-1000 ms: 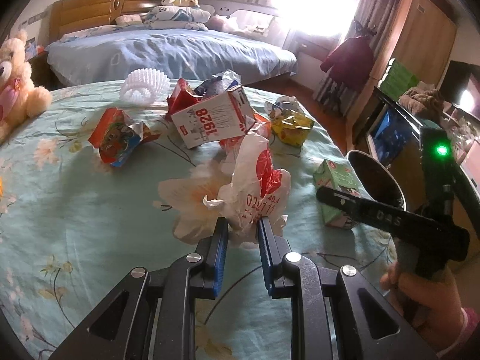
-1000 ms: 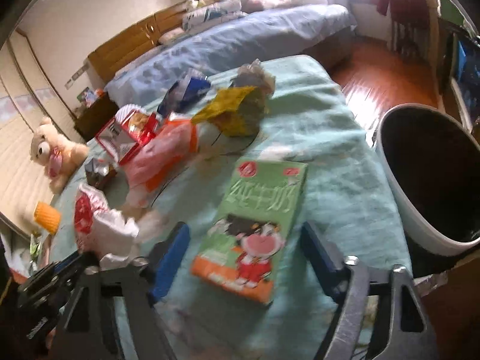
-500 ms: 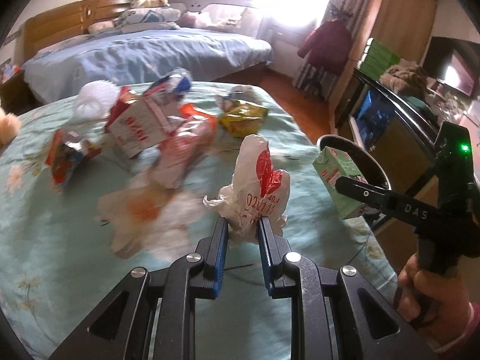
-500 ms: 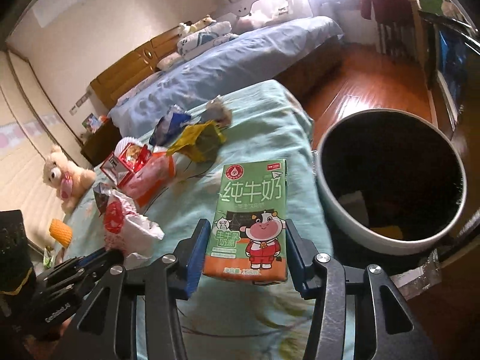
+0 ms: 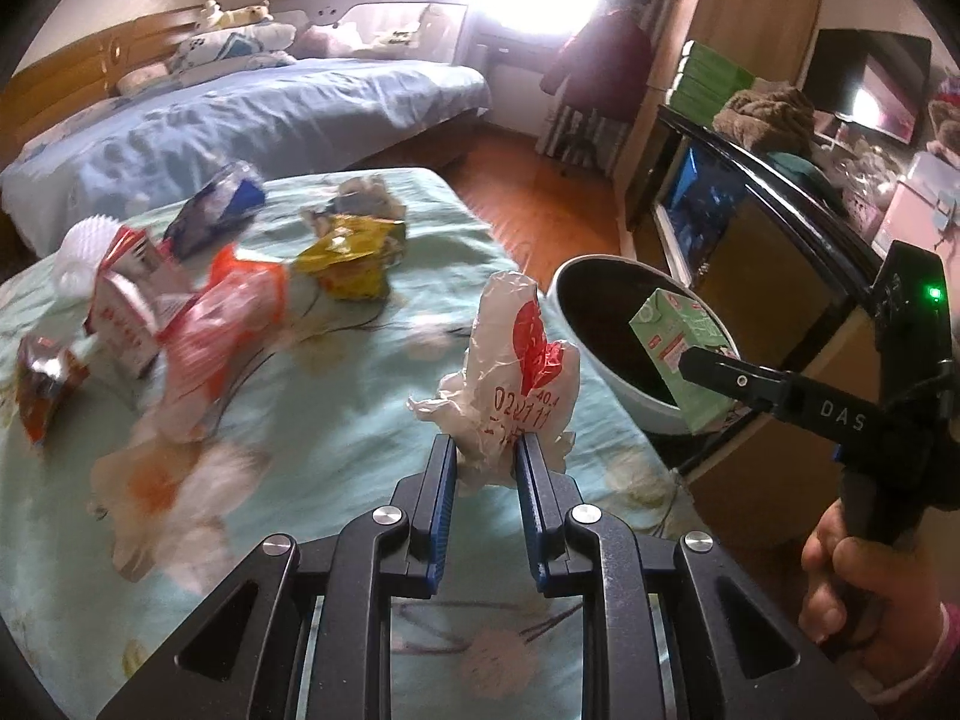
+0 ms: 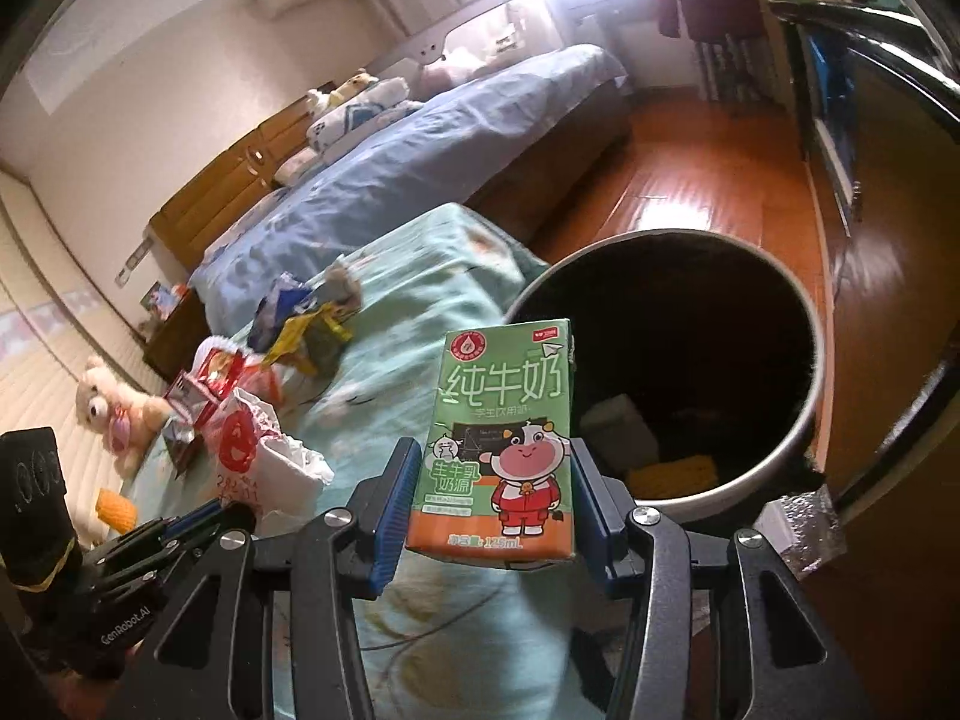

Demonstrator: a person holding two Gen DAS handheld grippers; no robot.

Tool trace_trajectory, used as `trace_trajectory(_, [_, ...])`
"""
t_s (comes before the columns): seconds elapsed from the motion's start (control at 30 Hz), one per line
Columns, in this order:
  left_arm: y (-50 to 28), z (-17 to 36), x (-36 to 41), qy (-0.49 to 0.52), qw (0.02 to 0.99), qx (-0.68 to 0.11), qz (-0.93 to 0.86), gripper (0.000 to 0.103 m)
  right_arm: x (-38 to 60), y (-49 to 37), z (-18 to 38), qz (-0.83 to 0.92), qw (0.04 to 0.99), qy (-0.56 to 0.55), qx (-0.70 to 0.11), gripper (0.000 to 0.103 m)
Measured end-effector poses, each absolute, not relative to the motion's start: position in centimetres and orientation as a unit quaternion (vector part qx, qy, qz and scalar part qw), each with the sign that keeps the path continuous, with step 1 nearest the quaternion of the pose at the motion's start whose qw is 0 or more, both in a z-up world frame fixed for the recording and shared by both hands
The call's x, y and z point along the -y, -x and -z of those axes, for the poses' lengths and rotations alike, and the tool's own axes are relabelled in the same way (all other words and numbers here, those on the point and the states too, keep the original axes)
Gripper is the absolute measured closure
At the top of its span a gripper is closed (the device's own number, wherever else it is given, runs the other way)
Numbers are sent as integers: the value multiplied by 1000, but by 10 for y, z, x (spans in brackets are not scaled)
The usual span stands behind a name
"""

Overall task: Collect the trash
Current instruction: 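Carry the white bag and green milk carton in both grippers over the trash bin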

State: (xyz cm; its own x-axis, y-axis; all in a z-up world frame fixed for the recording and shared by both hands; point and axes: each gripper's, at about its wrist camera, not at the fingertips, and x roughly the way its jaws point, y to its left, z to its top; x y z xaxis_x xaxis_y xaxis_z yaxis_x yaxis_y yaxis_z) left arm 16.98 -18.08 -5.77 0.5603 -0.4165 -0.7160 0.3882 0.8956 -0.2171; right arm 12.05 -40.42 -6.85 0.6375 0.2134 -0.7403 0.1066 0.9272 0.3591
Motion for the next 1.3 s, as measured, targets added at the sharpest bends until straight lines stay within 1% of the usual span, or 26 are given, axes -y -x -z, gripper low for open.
trace_trajectory(0.6, [-217,64,253,-26,872,-409,268,84,461,-135,79,13,883,-192,-429,54])
trace_trajectory(1.3, [-259,79,313,-46,860,-423,282,84,484,-158,94,32,876,-183,-445,54])
